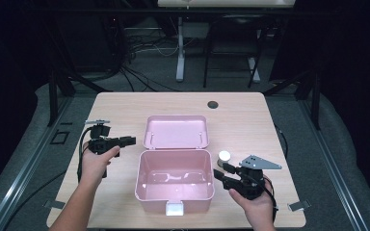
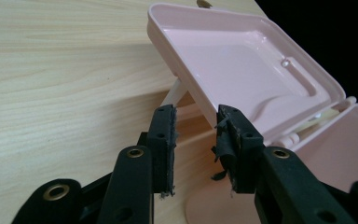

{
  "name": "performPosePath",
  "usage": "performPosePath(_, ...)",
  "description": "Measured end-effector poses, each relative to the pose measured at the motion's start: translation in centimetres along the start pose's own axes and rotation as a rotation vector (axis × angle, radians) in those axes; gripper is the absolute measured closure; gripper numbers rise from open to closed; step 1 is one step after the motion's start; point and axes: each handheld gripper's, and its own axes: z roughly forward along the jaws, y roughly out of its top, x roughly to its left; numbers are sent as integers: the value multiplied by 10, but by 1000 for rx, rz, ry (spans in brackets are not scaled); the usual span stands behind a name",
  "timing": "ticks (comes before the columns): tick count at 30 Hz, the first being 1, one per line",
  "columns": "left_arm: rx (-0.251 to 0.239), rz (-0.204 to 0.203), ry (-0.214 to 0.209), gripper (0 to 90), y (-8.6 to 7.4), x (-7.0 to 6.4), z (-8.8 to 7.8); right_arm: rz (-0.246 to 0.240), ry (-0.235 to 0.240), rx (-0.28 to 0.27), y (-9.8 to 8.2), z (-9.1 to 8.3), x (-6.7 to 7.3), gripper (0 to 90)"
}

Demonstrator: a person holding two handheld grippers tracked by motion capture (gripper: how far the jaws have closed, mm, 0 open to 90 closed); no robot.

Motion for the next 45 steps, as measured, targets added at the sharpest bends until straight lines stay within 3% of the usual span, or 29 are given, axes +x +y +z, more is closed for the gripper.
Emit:
performPosePath(8,34,67,-10,608,-10,-9,-9,32,-20,-18,-3,-6,-11,535)
performPosePath(19,29,92,16,567,-17,-9,-24,45,-28,9,-5,-6,-23,533)
performPosePath(24,34,107,17,539,-17,-9,-28,47,-34,45,1,-3,-29,533)
performPosePath(33,54,135,37,521,-18,-10,-27,-29,-109,138,23,8,-39,544)
performPosePath(45,44,140,20,511,-16,-13,-33,-76,-131,258,49,23,-59,525)
